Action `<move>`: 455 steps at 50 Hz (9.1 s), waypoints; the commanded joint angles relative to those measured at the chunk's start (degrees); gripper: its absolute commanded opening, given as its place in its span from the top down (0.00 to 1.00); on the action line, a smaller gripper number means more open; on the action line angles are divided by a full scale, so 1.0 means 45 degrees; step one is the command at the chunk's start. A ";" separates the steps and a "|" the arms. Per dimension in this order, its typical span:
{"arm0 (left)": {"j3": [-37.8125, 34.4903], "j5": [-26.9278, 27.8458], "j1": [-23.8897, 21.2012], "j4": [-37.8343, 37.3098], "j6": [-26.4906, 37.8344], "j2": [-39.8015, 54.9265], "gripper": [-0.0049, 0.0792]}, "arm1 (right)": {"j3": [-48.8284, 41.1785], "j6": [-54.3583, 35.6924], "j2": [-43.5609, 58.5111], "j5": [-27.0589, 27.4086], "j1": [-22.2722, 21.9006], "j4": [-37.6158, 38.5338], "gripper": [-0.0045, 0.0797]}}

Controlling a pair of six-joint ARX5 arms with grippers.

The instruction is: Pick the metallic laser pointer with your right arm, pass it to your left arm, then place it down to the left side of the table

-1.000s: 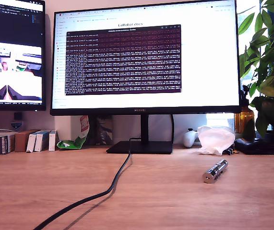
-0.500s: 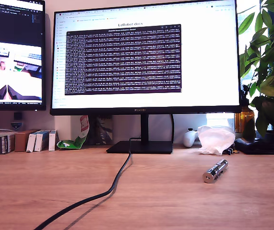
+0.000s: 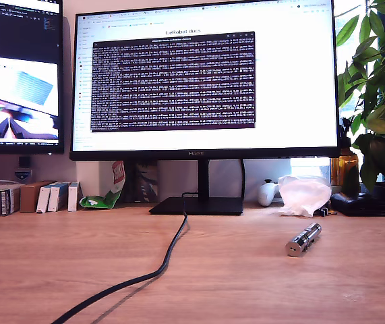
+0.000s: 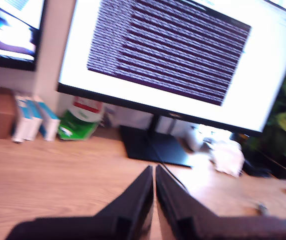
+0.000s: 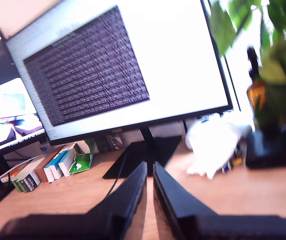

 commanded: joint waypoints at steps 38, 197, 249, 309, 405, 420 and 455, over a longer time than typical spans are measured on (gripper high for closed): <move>0.6115 0.2278 -0.0379 -0.2579 0.4095 0.9054 0.97 | 0.8029 -1.3916 1.2585 -0.1846 0.1180 -0.3138 0.94; 0.6193 0.3065 -0.1103 -0.0617 0.5430 1.0219 0.65 | 1.3726 -1.3508 2.2197 -0.2497 0.6965 -0.4794 0.96; 0.6232 0.4318 -0.3371 0.6543 0.3633 1.3114 0.55 | 1.7194 -0.8383 2.1901 -0.8704 0.9559 0.0797 0.96; 0.6834 0.2142 -0.3201 0.1632 0.7329 1.3114 0.97 | 1.7257 -0.8791 2.1774 -0.6732 0.8592 -0.1647 0.59; 0.9277 -0.4061 -0.3084 -0.6232 1.4090 1.7014 0.97 | 1.1992 -0.6484 1.5509 0.3109 0.3657 -0.1375 0.96; 1.1657 -0.4279 -0.2497 -0.9020 1.4999 1.9045 0.97 | 1.0700 -0.7504 1.2696 0.2395 0.5289 -0.1438 0.96; 1.6203 -0.5119 -0.2443 -1.4736 1.5295 2.3193 0.97 | 1.0700 -0.8106 1.1608 0.2113 0.6465 -0.1962 0.96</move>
